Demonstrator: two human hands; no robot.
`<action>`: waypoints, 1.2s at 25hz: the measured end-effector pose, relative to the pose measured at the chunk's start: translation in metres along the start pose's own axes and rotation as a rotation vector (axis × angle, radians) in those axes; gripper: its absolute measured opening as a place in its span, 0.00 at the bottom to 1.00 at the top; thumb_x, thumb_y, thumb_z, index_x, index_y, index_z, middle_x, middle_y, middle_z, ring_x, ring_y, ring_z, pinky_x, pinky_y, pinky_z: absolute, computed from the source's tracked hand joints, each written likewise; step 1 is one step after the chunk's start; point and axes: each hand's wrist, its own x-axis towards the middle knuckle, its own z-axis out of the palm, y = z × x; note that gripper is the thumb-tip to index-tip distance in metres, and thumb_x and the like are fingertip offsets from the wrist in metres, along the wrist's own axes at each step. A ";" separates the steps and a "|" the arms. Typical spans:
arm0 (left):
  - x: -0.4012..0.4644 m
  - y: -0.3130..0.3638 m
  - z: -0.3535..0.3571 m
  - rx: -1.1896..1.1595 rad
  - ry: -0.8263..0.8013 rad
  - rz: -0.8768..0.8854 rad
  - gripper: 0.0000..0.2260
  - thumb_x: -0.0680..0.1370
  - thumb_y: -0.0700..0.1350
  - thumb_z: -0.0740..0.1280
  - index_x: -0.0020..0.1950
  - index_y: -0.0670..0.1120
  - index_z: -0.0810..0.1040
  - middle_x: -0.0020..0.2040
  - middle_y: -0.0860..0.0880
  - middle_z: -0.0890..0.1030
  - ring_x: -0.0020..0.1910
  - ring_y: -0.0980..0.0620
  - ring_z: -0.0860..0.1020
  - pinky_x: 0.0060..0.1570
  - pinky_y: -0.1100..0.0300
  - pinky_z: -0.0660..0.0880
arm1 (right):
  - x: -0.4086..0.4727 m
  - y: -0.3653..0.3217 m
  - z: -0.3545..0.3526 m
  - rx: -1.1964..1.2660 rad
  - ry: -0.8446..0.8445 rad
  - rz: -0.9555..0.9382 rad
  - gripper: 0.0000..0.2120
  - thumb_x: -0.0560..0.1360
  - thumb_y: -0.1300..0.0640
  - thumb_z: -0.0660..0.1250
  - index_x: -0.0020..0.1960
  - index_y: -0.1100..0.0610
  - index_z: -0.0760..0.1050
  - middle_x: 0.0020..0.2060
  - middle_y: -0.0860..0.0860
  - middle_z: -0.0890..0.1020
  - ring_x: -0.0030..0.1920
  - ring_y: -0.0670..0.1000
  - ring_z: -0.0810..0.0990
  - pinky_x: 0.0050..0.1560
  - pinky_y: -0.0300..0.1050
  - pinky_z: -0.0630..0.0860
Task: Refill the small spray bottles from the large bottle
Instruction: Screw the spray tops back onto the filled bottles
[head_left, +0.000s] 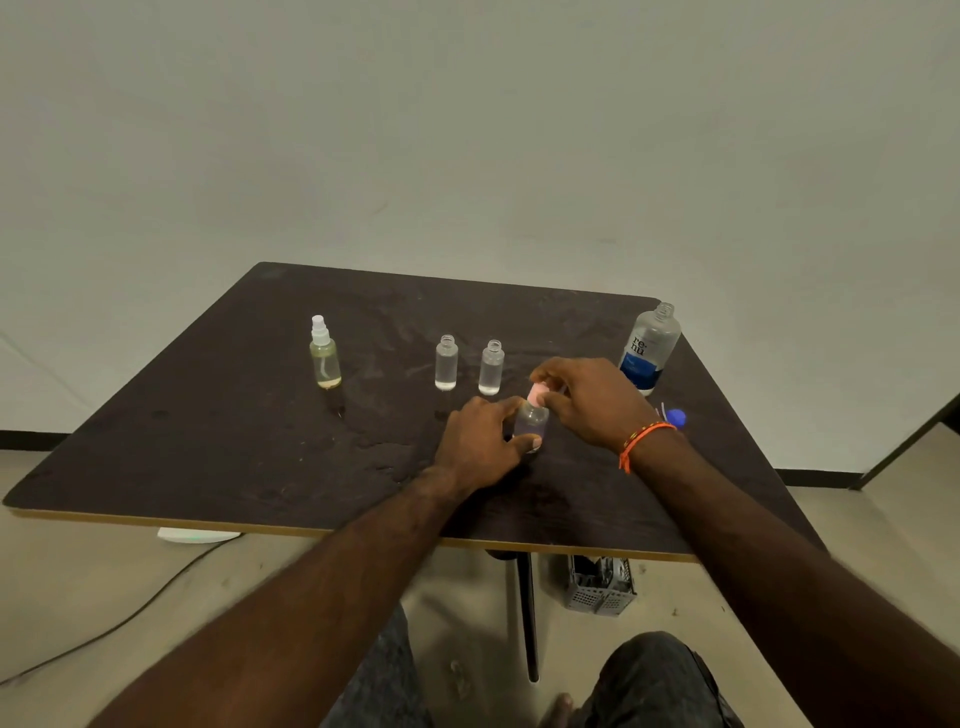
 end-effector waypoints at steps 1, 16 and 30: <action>0.000 -0.001 0.001 0.003 -0.003 -0.001 0.15 0.76 0.61 0.73 0.59 0.55 0.80 0.44 0.55 0.81 0.45 0.53 0.78 0.51 0.48 0.79 | 0.003 -0.002 -0.001 -0.030 -0.012 0.007 0.12 0.79 0.53 0.67 0.61 0.52 0.79 0.53 0.51 0.84 0.52 0.50 0.81 0.55 0.49 0.78; -0.002 -0.003 0.004 0.052 0.012 -0.028 0.20 0.77 0.61 0.72 0.65 0.54 0.80 0.44 0.54 0.74 0.50 0.52 0.72 0.54 0.50 0.75 | -0.002 -0.002 0.015 0.157 0.088 0.082 0.21 0.77 0.56 0.70 0.69 0.53 0.75 0.59 0.50 0.83 0.59 0.50 0.81 0.63 0.47 0.76; -0.005 -0.003 0.005 0.014 -0.026 -0.044 0.18 0.76 0.62 0.72 0.62 0.56 0.80 0.41 0.58 0.78 0.48 0.50 0.77 0.54 0.43 0.79 | -0.005 -0.004 0.023 0.277 0.028 0.129 0.40 0.71 0.42 0.76 0.75 0.53 0.62 0.68 0.51 0.77 0.66 0.52 0.77 0.66 0.48 0.74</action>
